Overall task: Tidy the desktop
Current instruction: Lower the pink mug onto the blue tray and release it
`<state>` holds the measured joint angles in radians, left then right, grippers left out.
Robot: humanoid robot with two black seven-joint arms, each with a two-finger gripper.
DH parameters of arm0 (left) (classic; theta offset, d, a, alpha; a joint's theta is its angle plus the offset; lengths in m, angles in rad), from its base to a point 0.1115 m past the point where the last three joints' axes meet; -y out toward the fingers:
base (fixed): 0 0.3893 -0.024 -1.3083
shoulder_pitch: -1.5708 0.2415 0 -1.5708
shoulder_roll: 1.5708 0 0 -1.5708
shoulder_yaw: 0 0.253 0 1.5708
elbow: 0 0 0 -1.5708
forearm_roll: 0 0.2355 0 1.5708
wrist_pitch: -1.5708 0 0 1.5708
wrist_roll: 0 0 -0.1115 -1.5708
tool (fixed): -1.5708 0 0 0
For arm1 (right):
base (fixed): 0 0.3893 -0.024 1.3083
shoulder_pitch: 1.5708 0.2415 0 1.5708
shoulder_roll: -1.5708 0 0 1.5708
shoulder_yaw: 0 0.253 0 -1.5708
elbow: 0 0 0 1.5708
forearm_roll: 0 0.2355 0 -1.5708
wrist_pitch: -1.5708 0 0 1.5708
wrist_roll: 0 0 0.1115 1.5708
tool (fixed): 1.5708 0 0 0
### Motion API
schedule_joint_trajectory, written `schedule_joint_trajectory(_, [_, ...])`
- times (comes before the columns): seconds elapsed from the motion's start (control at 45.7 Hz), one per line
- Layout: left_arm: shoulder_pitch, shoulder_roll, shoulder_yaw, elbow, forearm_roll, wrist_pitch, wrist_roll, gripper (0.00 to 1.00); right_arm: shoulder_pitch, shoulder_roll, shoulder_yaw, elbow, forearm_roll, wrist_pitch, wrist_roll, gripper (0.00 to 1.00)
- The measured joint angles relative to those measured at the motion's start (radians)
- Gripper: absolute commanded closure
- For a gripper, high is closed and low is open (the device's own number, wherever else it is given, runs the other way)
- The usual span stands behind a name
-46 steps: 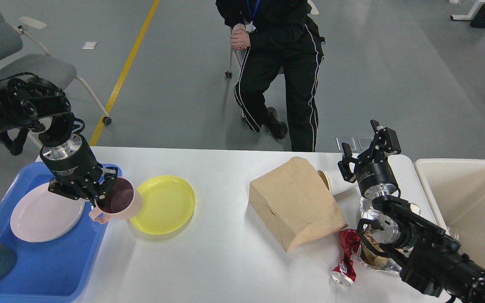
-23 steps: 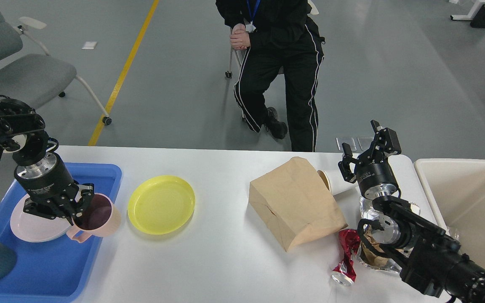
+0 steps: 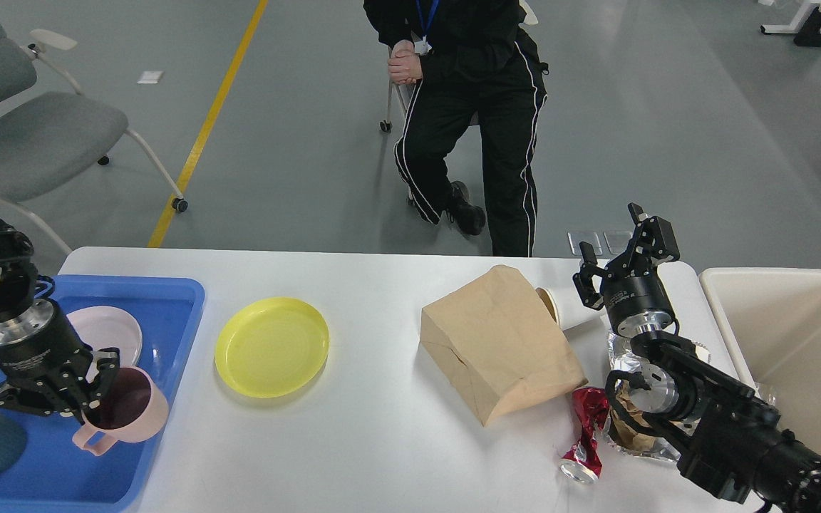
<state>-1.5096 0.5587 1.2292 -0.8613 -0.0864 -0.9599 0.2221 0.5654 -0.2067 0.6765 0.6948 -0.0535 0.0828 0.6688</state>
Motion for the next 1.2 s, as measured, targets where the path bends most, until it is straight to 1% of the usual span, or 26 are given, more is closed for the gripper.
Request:
schedule_joint_trajectory(0.066, [0.0,0.035,0.0,-0.001,0.0,0.0,0.011,1.0,0.0,0.0,0.0,0.0,0.0,0.0,0.0,0.0])
schedule_joint_trajectory(0.219, [0.001,0.106,-0.004,-0.001,0.001,0.0,0.063,1.0,0.0,0.0,0.0,0.0,0.0,0.0,0.0,0.0])
schedule_joint_trajectory(0.306, [0.038,0.122,-0.009,0.009,0.001,0.0,0.077,1.0,0.0,0.0,0.0,0.0,0.0,0.0,0.0,0.0])
schedule_joint_trajectory(0.46, [0.1,0.113,-0.02,0.036,0.001,0.0,0.079,1.0,0.001,0.001,0.0,0.0,0.0,0.0,0.0,0.0])
schedule_joint_trajectory(0.722, [0.11,0.109,-0.041,0.053,-0.002,0.0,0.078,1.0,0.001,0.001,0.0,0.0,0.0,0.0,0.0,0.0])
schedule_joint_trajectory(0.898, [0.113,0.105,-0.064,0.085,-0.002,0.0,0.078,0.95,0.001,0.001,0.0,0.0,0.0,0.0,0.0,0.0])
schedule_joint_trajectory(1.073, [0.16,0.049,-0.083,0.131,-0.001,0.0,0.078,0.94,0.001,0.001,0.0,0.0,0.0,0.0,0.0,0.0])
schedule_joint_trajectory(1.204, [0.177,0.023,-0.101,0.14,0.0,0.0,0.078,0.91,0.001,0.001,0.0,0.0,0.0,0.0,0.0,0.0])
